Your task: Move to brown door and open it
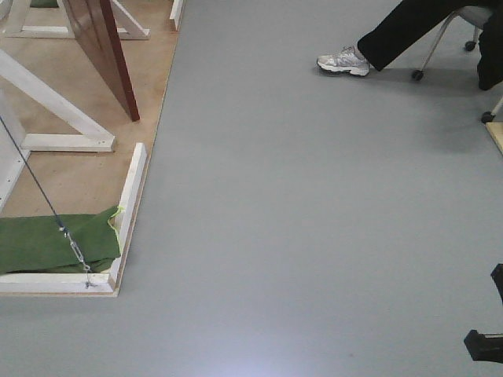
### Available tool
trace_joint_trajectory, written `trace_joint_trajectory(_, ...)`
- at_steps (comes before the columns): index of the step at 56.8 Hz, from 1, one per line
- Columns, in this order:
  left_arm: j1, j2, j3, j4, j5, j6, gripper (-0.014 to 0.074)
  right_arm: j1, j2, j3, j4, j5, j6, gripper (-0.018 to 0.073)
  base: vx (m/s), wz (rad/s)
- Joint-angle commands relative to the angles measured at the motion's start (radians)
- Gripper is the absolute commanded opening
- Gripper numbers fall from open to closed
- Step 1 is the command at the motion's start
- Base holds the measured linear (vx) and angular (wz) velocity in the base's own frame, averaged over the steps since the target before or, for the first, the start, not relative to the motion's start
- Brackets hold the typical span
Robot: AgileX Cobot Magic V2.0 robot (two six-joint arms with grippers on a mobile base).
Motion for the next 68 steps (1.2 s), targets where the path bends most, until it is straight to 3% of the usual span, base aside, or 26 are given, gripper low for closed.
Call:
trace_joint_trajectory(1, -0.006, -0.014, -0.017, -0.006, -0.078, -0.008, -0.0003, -0.001, -0.011, 0.005, -0.001, -0.082, -0.006, 0.0000, 0.38, -0.05)
trace_joint_trajectory(68, -0.006, -0.014, -0.017, -0.006, -0.078, -0.008, -0.0003, -0.001, -0.011, 0.005, -0.001, -0.082, -0.006, 0.0000, 0.45, -0.01)
